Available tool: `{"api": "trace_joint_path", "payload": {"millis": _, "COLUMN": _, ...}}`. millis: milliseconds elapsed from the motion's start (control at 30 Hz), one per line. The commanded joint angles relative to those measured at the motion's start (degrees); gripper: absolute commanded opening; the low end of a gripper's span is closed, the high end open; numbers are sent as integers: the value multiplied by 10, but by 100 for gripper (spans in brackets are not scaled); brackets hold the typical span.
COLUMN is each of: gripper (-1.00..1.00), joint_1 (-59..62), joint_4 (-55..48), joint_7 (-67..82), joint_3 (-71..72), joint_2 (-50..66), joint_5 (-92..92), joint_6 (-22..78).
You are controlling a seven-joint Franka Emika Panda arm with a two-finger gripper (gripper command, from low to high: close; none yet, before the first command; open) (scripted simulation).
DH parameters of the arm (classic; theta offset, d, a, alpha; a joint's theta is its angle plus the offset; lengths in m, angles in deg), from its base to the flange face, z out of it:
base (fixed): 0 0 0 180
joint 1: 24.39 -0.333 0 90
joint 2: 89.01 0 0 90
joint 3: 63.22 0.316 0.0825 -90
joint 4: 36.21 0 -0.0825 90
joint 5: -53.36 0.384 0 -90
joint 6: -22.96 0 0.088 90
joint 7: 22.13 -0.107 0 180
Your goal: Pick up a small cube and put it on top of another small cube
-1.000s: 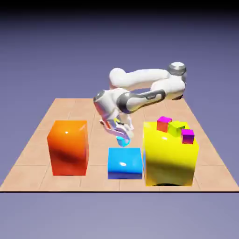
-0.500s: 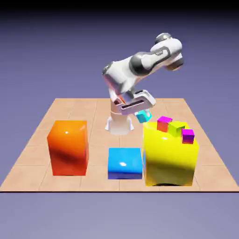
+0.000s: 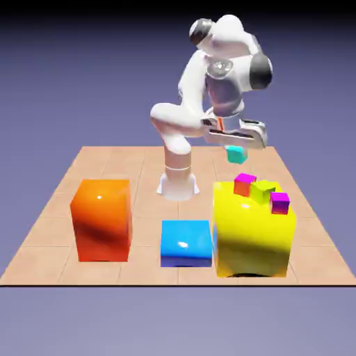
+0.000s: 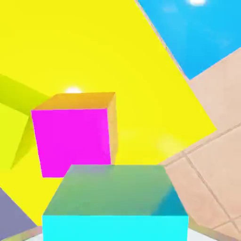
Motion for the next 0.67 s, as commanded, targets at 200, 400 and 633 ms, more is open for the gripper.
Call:
{"api": "trace_joint_path", "payload": {"millis": 200, "gripper": -100, "joint_1": -83, "joint_4": -25, "joint_7": -104, "joint_3": -37, "joint_2": 68, "joint_5": -93, "joint_6": -76}}
{"api": "trace_joint_path", "payload": {"millis": 400, "gripper": -100, "joint_1": -207, "joint_4": 20, "joint_7": -146, "joint_3": -125, "joint_2": 123, "joint_5": -139, "joint_6": -157}}
{"api": "trace_joint_path", "payload": {"millis": 633, "gripper": 100, "joint_1": -251, "joint_4": 37, "joint_7": -161, "joint_3": -156, "joint_2": 142, "joint_5": -155, "joint_6": -186}}
